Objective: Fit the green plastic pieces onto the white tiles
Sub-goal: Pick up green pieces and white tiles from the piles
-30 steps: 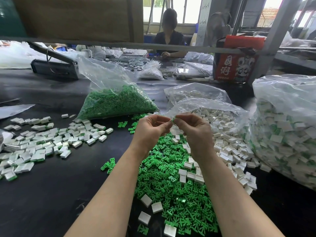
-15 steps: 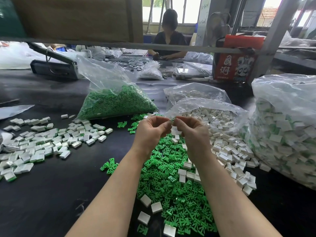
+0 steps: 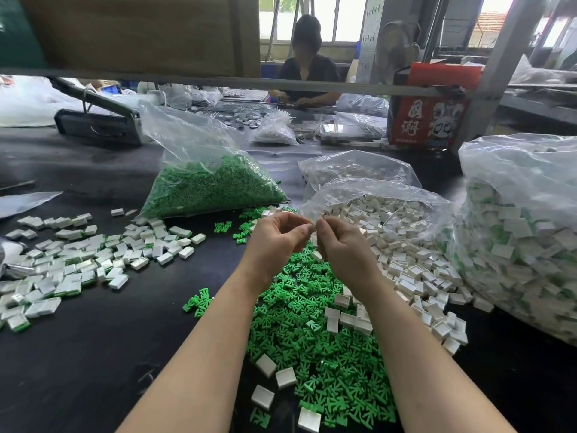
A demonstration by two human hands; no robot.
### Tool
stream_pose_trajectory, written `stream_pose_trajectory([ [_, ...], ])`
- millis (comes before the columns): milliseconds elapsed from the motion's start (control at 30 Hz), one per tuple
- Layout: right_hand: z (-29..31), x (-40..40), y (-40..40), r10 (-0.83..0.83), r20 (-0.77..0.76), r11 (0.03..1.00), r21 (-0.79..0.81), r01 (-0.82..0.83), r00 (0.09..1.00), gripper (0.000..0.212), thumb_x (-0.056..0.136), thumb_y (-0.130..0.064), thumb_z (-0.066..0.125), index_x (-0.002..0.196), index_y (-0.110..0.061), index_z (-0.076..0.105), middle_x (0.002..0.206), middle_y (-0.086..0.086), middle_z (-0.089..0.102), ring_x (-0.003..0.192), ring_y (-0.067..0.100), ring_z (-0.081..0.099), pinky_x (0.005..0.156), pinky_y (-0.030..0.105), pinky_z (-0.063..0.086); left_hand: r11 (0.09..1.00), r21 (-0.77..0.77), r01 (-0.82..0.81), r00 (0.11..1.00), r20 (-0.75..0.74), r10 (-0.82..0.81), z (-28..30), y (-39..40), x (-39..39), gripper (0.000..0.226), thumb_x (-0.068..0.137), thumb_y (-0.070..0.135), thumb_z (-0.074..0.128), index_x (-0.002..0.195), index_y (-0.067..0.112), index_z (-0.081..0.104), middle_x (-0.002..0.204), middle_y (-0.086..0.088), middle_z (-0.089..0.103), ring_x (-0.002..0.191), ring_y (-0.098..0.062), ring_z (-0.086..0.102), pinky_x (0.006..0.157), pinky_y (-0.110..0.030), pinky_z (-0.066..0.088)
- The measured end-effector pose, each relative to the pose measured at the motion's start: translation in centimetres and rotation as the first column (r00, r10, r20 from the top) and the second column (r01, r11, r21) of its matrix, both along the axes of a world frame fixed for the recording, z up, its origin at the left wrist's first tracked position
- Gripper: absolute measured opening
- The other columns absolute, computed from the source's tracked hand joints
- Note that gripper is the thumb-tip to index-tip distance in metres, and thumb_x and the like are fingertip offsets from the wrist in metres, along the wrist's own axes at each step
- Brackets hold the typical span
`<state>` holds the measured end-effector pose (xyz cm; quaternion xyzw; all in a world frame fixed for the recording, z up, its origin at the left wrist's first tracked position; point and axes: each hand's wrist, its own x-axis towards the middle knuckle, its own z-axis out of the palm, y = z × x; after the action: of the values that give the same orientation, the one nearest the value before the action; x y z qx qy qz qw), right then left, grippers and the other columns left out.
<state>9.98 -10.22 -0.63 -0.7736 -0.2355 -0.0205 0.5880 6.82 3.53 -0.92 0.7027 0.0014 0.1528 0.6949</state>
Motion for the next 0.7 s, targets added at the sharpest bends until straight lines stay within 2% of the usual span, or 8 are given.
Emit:
stream_pose_trajectory([
  [100,0.0,-0.2,0.1,0.028,0.001,0.999,-0.021,-0.028,1.000,0.039,0.103,-0.018,0.045,0.064,-0.019,0.050,0.059,0.000,0.045,0.055,0.016,0.038,0.058,0.035,0.031,0.996,0.051,0.070,0.993,-0.100,-0.065,-0.2,0.3,-0.1,0.012,0.096,0.018,0.060,0.086,0.011,0.061,0.066,0.003,0.064,0.059,-0.008,0.056,0.057,-0.022,0.048],
  [233,-0.1,-0.3,0.3,0.087,-0.068,0.996,0.034,-0.085,0.994,0.040,0.104,-0.012,0.042,0.064,-0.015,0.048,0.057,-0.002,0.042,0.051,0.011,0.035,0.052,0.028,0.030,0.977,0.074,0.199,0.965,-0.190,-0.182,-0.2,0.4,-0.6,0.027,0.104,0.024,0.044,0.081,0.012,0.052,0.061,0.001,0.052,0.053,-0.008,0.046,0.046,-0.015,0.037],
  [333,-0.1,-0.3,0.3,0.098,-0.070,0.995,0.036,-0.096,0.993,0.040,0.104,-0.011,0.041,0.064,-0.014,0.044,0.058,0.001,0.038,0.054,0.015,0.032,0.054,0.034,0.027,0.965,0.100,0.244,0.958,-0.179,-0.224,0.1,0.3,-0.9,0.031,0.105,0.021,0.036,0.078,0.010,0.046,0.056,0.006,0.043,0.046,-0.002,0.038,0.044,-0.010,0.033],
  [433,-0.2,-0.2,0.1,0.094,-0.085,0.995,0.033,-0.092,0.992,0.040,0.104,-0.013,0.042,0.064,-0.015,0.044,0.060,0.001,0.037,0.057,0.016,0.032,0.058,0.034,0.027,0.957,0.182,0.224,0.967,-0.164,-0.195,0.2,0.1,-1.0,0.038,0.105,0.018,0.032,0.070,0.011,0.044,0.047,0.013,0.040,0.043,-0.001,0.034,0.045,-0.010,0.031],
  [700,-0.2,-0.1,0.0,0.179,-0.199,0.982,0.094,-0.163,0.963,0.038,0.104,-0.012,0.042,0.066,-0.015,0.043,0.053,-0.009,0.036,0.048,0.005,0.031,0.049,0.018,0.028,0.945,0.165,0.283,0.954,-0.146,-0.260,0.1,0.5,-1.1,0.033,0.104,0.016,0.033,0.072,0.016,0.039,0.056,0.010,0.035,0.048,-0.004,0.029,0.047,-0.012,0.030],
])
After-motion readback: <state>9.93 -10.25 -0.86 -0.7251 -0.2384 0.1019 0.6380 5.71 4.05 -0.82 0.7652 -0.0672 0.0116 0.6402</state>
